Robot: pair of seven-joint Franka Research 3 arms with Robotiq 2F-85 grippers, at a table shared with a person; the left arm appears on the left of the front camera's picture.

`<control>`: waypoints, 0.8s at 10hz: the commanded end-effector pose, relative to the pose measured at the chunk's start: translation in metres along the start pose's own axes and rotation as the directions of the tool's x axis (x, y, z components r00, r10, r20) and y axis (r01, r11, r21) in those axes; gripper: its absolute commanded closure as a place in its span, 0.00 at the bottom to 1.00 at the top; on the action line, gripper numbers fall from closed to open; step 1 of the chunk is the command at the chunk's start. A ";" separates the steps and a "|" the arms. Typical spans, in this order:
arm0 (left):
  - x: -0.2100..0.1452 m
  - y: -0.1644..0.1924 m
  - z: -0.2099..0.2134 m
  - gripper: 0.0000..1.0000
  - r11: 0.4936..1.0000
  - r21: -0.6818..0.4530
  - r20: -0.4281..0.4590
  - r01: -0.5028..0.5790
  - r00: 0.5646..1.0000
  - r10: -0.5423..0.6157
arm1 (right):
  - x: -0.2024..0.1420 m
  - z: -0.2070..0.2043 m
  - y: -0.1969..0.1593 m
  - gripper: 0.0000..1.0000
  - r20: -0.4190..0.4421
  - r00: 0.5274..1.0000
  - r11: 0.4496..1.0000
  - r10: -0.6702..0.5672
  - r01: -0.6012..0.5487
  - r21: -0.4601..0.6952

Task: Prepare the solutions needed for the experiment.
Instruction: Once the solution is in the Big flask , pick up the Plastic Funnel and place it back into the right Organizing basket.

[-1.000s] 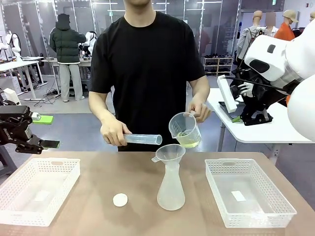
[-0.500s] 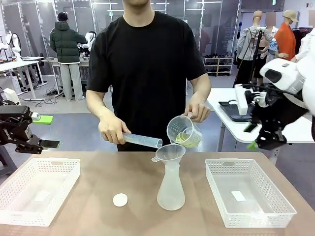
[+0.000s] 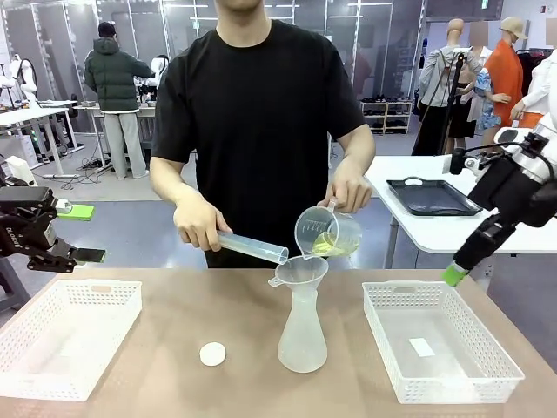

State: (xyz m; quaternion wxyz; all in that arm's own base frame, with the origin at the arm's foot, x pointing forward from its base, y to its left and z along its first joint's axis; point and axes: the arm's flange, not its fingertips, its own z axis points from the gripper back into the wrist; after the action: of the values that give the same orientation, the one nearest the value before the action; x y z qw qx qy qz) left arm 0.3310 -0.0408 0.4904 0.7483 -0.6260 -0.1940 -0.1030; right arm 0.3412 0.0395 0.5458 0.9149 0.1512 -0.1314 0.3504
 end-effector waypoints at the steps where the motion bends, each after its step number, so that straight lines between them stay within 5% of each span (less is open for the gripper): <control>1: 0.002 -0.002 -0.002 0.00 1.000 -0.026 0.012 0.012 1.000 -0.012 | 0.007 0.000 -0.003 0.41 0.075 0.970 0.969 -0.233 0.225 0.100; 2: 0.002 -0.002 -0.002 0.00 1.000 -0.026 0.012 0.012 1.000 -0.012 | 0.010 -0.003 -0.003 0.41 0.055 0.963 0.959 -0.265 0.258 0.115; 3: 0.002 -0.002 -0.002 0.00 1.000 -0.026 0.012 0.012 1.000 -0.012 | 0.006 -0.010 0.004 0.41 0.037 0.998 0.983 -0.058 0.050 0.175; 4: 0.002 -0.002 -0.002 0.00 1.000 -0.026 0.012 0.012 1.000 -0.012 | 0.004 -0.004 -0.007 0.41 0.028 0.980 0.976 -0.198 0.194 0.103; 8: 0.002 -0.002 -0.002 0.00 1.000 -0.026 0.012 0.012 1.000 -0.012 | 0.004 -0.005 -0.007 0.41 0.031 0.980 0.974 -0.196 0.191 0.121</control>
State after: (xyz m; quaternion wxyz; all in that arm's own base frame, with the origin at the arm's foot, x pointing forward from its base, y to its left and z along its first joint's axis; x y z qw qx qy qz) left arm 0.3310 -0.0408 0.4904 0.7483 -0.6259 -0.1941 -0.1029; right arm 0.3493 0.0375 0.5411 0.9323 0.2220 -0.1153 0.2612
